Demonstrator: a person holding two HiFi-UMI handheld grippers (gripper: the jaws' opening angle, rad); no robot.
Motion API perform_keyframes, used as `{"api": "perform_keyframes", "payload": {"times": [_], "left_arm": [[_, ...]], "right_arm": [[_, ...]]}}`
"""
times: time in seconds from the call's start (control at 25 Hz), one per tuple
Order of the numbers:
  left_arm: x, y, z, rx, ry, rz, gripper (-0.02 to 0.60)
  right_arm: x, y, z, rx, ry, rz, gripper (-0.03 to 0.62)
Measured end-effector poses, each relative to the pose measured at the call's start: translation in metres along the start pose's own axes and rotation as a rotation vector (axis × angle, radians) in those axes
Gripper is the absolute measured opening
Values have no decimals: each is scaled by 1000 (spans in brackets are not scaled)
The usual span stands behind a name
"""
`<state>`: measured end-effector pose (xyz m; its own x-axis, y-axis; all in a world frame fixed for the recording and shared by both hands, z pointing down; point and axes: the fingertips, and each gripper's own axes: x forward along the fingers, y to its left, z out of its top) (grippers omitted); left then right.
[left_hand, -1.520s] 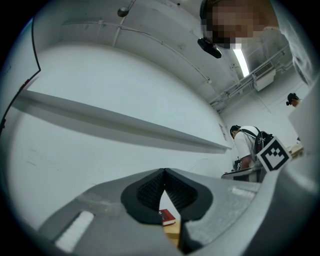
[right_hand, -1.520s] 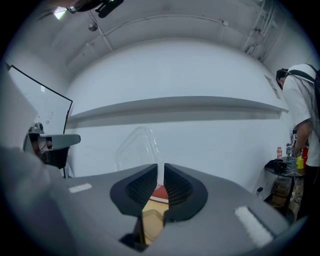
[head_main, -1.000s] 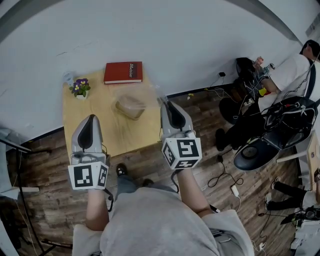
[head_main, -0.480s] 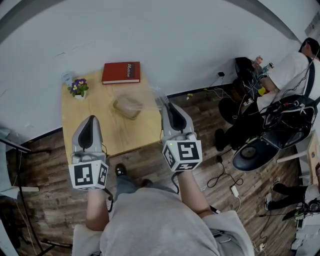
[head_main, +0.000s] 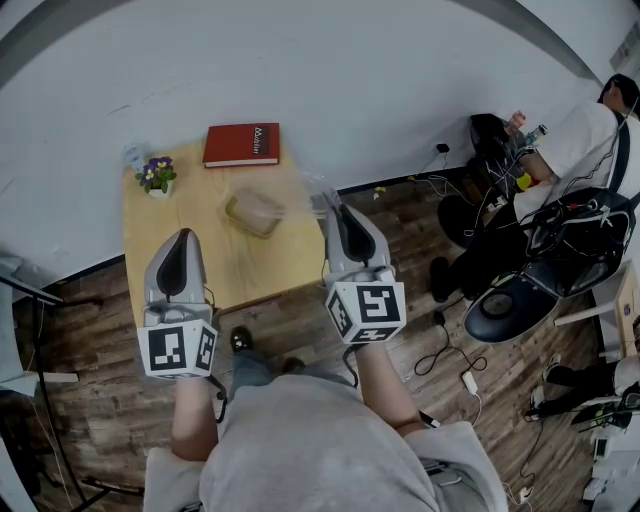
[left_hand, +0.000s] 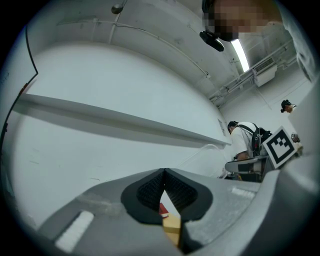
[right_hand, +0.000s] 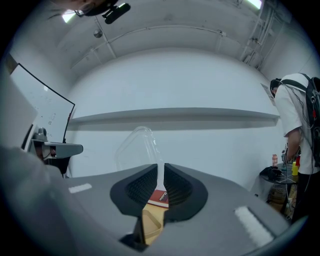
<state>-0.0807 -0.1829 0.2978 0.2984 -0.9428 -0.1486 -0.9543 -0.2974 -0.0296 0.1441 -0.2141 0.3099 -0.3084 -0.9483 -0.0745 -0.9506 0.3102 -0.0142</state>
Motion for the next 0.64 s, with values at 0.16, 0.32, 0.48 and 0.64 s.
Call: {"api": "perform_keyframes", "payload": {"times": [0.16, 0.32, 0.48, 0.64], "left_arm": [[0, -1, 2, 1, -6, 1, 3], [1, -1, 3, 2, -8, 3, 3], [3, -1, 2, 3, -7, 5, 3], [5, -2, 1, 4, -7, 5, 3]], "right_arm": [[0, 0, 2, -2, -9, 5, 40], [0, 0, 4, -5, -13, 7, 40], [2, -2, 3, -5, -15, 8, 40], [3, -4, 3, -5, -16, 8, 40]]}}
